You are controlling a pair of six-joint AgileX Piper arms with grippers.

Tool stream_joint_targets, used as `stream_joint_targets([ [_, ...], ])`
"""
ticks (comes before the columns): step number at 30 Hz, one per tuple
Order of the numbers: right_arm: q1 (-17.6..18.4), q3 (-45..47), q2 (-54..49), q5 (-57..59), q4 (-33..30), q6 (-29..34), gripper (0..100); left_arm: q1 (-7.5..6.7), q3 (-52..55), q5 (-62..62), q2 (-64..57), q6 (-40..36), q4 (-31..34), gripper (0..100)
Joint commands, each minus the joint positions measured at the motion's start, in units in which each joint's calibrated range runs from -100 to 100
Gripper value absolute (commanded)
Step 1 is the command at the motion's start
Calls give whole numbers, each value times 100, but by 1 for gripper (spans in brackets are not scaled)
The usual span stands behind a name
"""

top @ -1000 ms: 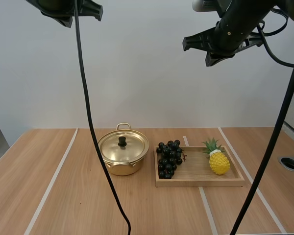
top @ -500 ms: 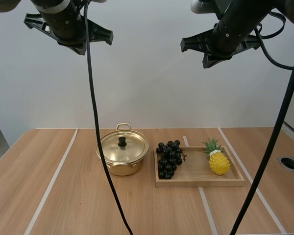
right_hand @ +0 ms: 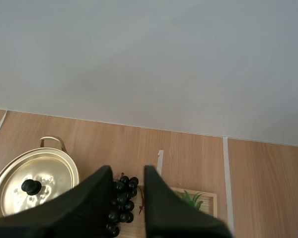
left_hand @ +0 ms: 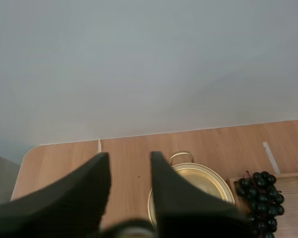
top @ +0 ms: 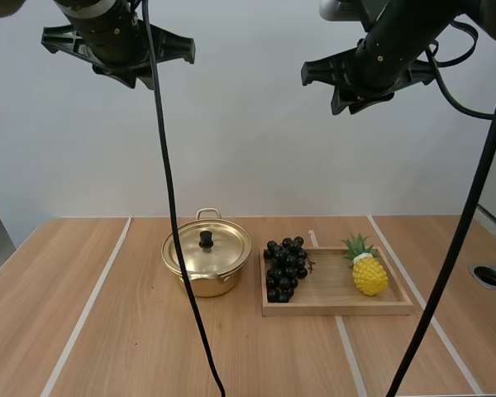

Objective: Open the pot, put the grape inside, and close it

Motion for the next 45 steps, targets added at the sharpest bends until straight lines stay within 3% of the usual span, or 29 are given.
stream_joint_targets([
  [1, 3, -6, -98, 0, 57, 8, 100, -26, 29, 0, 3, -130, 78, 100],
  [15, 3, -6, -98, 0, 248, 157, 100, -26, 77, 0, 28, -101, 93, 100],
  [24, 3, -6, -98, 0, 289, 157, 100, -26, 1250, 0, 28, 197, -580, 100],
  [33, 3, -6, -98, 0, 289, 157, 100, -26, 2238, 0, 28, 217, -593, 100],
  [45, 3, 467, -98, 0, 278, 117, 100, -26, 2618, -1313, 74, 217, -593, 100],
])
